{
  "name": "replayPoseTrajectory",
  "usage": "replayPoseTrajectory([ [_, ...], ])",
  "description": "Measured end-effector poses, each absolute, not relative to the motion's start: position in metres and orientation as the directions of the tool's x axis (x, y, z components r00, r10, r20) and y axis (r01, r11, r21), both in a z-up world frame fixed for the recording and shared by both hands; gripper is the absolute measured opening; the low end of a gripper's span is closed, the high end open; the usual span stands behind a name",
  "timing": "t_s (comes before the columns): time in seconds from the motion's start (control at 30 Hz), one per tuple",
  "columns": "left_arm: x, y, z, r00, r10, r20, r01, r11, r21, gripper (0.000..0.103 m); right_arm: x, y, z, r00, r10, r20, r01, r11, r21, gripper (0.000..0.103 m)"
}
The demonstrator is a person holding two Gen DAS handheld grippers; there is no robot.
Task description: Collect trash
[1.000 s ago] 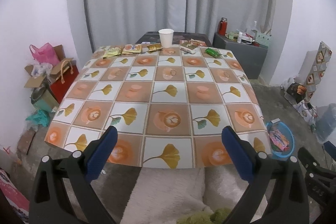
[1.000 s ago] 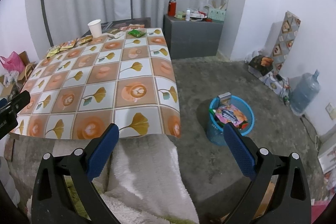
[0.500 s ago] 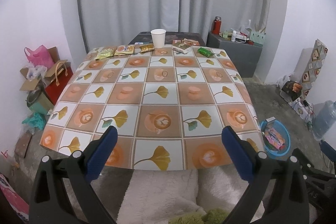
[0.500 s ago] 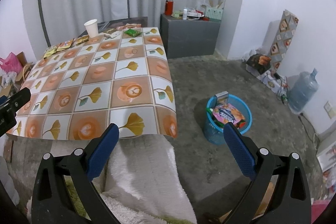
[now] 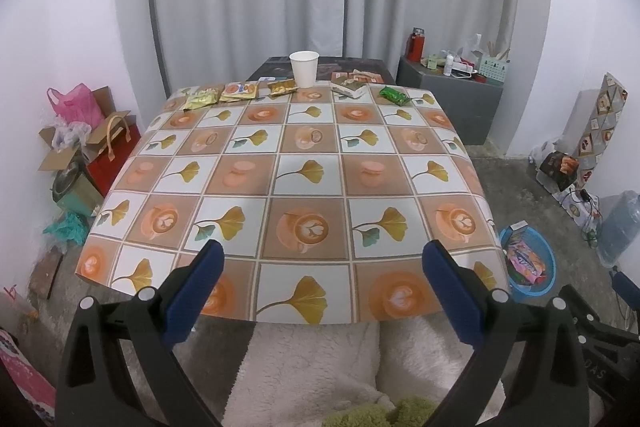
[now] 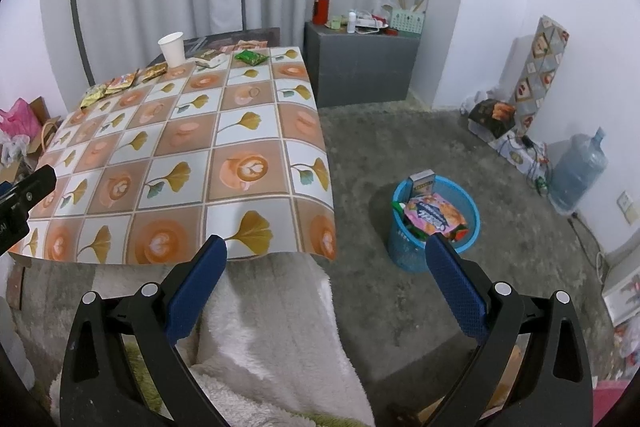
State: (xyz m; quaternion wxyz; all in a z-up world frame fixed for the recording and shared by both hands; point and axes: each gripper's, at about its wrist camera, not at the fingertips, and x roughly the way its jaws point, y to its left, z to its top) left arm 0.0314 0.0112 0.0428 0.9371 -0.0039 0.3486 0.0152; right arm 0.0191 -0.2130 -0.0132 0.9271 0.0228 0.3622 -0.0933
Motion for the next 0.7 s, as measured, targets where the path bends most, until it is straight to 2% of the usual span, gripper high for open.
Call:
replayPoseTrajectory([
  [0.7,0.0302,0.0112,0.0427,0.757,0.027,-0.653,-0.031,0.999,0.004,0.097,0.0193,-0.2163,-0.0135,0.72,-0.154,-0.676,0.188,0.982,-0.024,0.096],
])
